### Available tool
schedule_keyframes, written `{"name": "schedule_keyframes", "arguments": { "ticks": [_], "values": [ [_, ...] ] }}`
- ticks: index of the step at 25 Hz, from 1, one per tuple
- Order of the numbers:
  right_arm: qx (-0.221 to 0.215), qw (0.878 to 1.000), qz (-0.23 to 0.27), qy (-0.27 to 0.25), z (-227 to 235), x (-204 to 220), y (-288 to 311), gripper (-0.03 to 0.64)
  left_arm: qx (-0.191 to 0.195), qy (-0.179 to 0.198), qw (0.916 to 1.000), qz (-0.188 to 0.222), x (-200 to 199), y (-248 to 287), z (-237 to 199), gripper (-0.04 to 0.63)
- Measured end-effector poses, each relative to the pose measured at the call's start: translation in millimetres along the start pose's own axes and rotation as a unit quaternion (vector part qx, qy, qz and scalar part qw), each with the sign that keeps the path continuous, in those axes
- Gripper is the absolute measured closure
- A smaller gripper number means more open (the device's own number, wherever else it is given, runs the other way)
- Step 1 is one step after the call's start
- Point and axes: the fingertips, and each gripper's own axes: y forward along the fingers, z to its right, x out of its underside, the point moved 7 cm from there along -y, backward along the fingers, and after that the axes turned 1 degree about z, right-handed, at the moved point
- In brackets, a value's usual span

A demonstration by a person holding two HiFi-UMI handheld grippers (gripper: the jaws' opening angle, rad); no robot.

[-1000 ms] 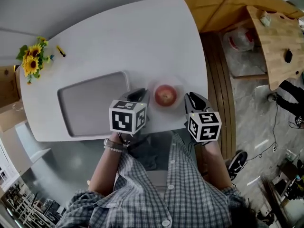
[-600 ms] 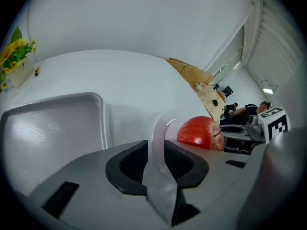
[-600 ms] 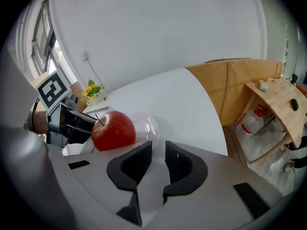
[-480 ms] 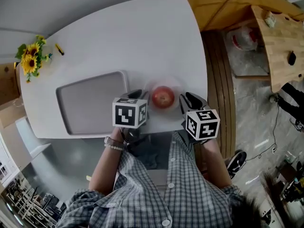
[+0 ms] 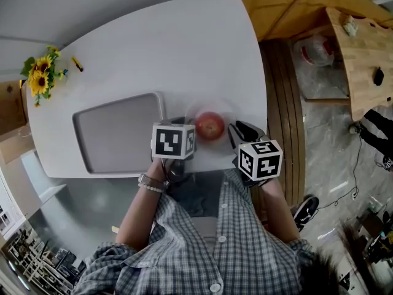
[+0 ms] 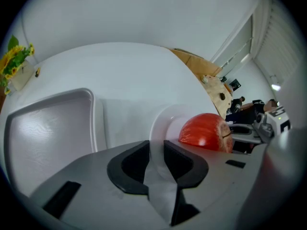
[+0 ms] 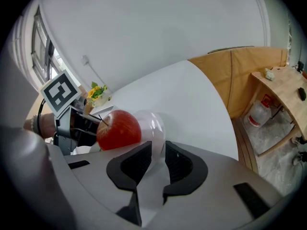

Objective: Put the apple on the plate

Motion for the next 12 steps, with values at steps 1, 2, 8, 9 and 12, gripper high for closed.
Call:
{"name": "schedule_keyframes", "arguments": {
  "ticks": [1, 2, 8, 9, 12],
  "values": [
    [0.001, 1.000, -0.002, 0.000, 0.3, 1.0, 0.0, 0.549, 0.006, -0.009, 0.9999, -0.003, 0.2, 1.1, 0.2, 0.497],
    [0.002, 1.000, -0.003, 0.001, 0.9, 2.0, -0.3, 0.549, 0.011, -0.018, 0.9998, -0.005, 0.1, 1.8, 0.2, 0.497],
    [-0.005, 1.000, -0.008, 0.014, 2.5, 6.9, -1.2, 0.549, 0.024, -0.043, 0.9988, -0.007, -0.2, 2.8, -1.1, 0.499],
    [-0.006, 1.000, -0.009, 0.019, 2.5, 6.9, -0.6, 0.548, 0.025, -0.045, 0.9987, -0.007, -0.2, 2.8, -1.5, 0.500],
    [-0.010, 0.999, -0.009, 0.040, 3.8, 6.7, -0.3, 0.549, 0.030, -0.053, 0.9981, -0.008, -0.2, 2.9, -2.0, 0.505]
  ]
}}
